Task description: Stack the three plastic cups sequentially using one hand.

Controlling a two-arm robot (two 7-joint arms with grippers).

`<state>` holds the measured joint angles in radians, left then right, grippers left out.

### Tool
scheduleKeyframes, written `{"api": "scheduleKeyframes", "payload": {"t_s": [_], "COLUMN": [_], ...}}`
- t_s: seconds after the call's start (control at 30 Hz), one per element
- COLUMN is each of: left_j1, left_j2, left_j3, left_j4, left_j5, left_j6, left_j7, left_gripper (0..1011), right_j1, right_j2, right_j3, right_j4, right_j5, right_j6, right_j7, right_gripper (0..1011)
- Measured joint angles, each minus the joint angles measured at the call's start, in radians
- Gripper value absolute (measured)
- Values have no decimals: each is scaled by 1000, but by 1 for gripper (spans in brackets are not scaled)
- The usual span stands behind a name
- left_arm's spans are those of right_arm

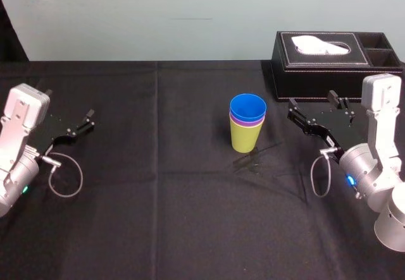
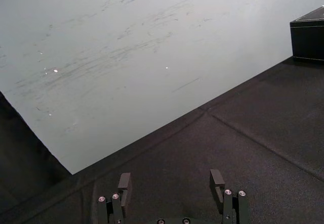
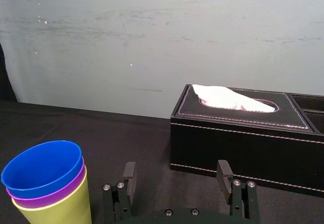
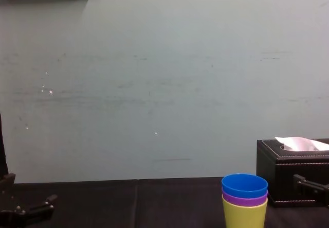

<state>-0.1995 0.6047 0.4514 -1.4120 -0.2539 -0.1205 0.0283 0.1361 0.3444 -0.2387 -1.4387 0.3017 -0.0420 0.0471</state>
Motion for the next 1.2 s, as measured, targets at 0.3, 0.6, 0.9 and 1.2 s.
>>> {"api": "scheduleKeyframes", "payload": {"t_s": [0.3,0.6,0.9,1.2], "left_j1": [0,0,0,0], "left_j2": [0,0,0,0], "left_j3": [0,0,0,0], "left_j4": [0,0,0,0], "left_j5": [0,0,0,0], "left_j6": [0,0,0,0], "left_j7": [0,0,0,0], "left_gripper": [1011,1012,1011,1012], "right_j1": [0,0,0,0], "right_j2": [0,0,0,0], "right_j3": [0,0,0,0], "right_j4": [0,0,0,0], "right_j5": [0,0,0,0], "right_j6": [0,0,0,0], "right_j7": [0,0,0,0], "right_gripper": [1000,1000,1000,1000]}}
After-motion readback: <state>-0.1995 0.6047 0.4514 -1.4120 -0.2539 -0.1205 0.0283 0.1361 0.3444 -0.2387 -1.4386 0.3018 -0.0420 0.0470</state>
